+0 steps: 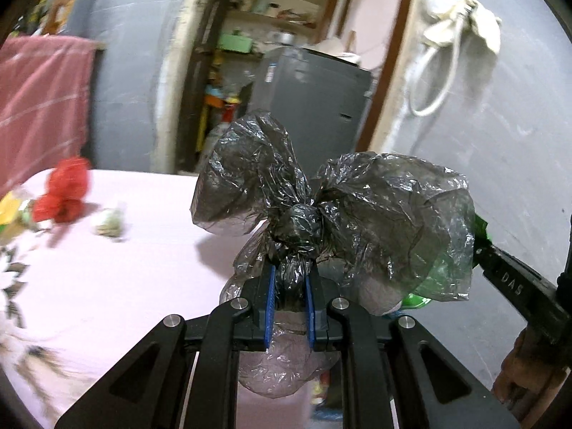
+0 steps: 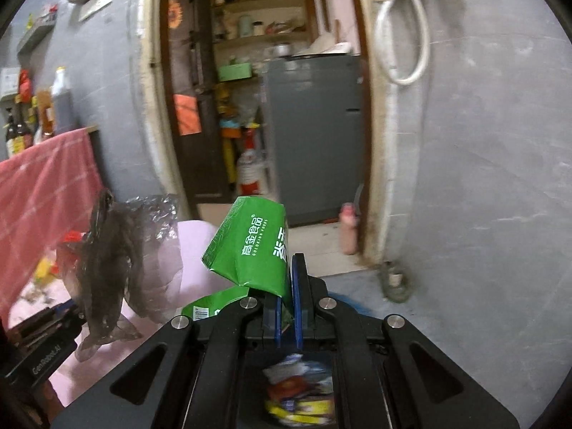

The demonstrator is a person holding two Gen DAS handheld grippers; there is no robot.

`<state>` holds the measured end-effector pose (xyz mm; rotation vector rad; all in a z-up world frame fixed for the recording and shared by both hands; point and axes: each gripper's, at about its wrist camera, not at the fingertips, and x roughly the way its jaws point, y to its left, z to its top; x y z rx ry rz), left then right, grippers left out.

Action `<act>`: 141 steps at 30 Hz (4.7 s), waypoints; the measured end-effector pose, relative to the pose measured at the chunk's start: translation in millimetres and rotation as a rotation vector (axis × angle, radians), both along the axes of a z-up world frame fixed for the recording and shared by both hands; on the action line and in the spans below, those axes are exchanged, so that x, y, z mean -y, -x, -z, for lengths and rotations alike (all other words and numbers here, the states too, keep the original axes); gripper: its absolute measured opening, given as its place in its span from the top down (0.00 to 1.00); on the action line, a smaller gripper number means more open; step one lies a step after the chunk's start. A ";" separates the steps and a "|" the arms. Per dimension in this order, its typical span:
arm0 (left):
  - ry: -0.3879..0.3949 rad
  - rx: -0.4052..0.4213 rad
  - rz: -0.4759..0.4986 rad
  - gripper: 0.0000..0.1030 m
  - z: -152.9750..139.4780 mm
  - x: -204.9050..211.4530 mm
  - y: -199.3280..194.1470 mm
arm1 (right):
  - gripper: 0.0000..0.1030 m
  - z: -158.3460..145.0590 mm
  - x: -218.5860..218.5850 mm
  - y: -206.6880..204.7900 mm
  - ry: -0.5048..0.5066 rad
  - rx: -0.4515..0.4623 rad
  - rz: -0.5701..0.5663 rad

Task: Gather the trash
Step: 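Carry the black bag and green tube over the bin and open both tools, then move both tools back to the table toward the lemon-print bag and garlic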

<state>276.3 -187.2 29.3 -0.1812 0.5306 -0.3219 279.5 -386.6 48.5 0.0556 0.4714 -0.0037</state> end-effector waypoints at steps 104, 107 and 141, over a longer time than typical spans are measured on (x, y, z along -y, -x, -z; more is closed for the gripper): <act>-0.112 0.158 -0.364 0.03 -50.5 -169.6 42.9 | 0.00 -49.8 -106.3 33.2 -0.149 0.217 -0.211; -0.124 0.149 -0.407 0.03 -44.0 -194.8 43.9 | 0.00 -45.5 -127.7 26.4 -0.157 0.212 -0.244; -0.161 -0.226 -0.370 0.04 28.5 -299.3 -30.4 | 0.00 33.7 -265.5 -100.6 -0.013 -0.227 -0.429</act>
